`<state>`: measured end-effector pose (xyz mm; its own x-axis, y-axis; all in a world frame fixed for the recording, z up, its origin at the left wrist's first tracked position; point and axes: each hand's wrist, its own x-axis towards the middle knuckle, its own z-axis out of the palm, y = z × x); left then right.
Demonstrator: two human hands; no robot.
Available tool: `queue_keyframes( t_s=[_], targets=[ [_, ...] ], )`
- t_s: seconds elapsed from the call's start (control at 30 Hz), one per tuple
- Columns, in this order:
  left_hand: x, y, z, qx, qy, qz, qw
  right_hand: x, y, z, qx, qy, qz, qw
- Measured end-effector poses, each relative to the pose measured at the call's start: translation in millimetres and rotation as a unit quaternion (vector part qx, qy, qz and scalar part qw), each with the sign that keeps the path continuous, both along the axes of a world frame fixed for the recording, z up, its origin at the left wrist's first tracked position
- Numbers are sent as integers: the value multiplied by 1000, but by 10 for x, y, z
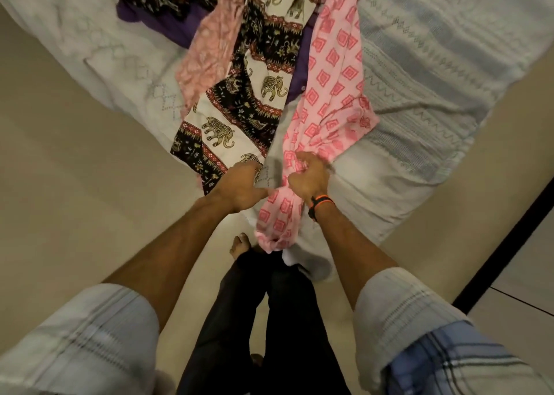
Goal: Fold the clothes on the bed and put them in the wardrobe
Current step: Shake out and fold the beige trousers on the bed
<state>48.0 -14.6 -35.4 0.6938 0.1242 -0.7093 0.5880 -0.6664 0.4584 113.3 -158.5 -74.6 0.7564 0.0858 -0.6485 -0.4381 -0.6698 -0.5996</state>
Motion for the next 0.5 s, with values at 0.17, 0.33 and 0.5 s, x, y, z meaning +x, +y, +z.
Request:
queue_keyframes(
  t_s=[0.17,0.33,0.5],
  targets=[
    [152,-9,514,-15,-18,19,1000,-55,189,465,89,-12,47,995],
    [229,145,981,-10,-46,69,996,18,353,1076,180,-42,46,982],
    [226,406,1055,15,-62,104,992,214,507,1271,218,-80,70,970]
  ],
)
